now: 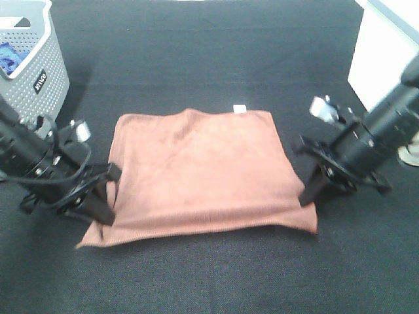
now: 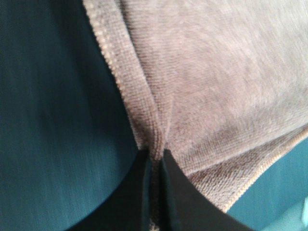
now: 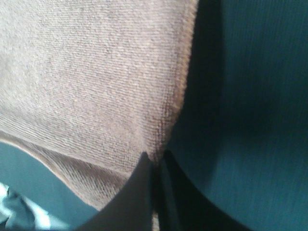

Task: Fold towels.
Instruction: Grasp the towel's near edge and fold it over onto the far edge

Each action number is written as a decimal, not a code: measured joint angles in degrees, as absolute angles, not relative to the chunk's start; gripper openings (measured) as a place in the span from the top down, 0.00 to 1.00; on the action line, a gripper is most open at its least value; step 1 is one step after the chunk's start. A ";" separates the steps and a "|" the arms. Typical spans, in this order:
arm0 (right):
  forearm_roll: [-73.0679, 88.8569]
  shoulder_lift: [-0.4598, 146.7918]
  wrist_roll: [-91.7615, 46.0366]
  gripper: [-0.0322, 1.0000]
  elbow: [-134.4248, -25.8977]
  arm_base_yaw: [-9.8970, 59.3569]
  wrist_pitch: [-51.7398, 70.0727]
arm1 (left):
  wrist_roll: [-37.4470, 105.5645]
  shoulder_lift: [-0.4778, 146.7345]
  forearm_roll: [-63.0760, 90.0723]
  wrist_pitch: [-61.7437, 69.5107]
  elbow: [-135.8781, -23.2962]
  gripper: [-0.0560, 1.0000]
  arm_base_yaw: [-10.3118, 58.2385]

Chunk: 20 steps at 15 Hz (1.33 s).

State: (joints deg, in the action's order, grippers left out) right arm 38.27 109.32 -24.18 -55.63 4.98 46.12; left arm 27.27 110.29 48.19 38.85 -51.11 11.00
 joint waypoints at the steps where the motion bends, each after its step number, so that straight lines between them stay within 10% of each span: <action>1: 38.27 108.23 -24.18 0.97 -52.14 5.04 46.12 | 26.59 110.01 47.84 40.22 -49.10 0.93 11.00; 6: 39.30 108.23 -27.10 0.97 -54.03 5.04 45.55 | 26.30 110.01 47.84 40.28 -50.42 0.93 11.00; 20: 34.78 134.30 -21.26 0.97 -102.27 5.04 49.05 | 23.26 123.87 45.61 26.87 -83.14 0.92 11.00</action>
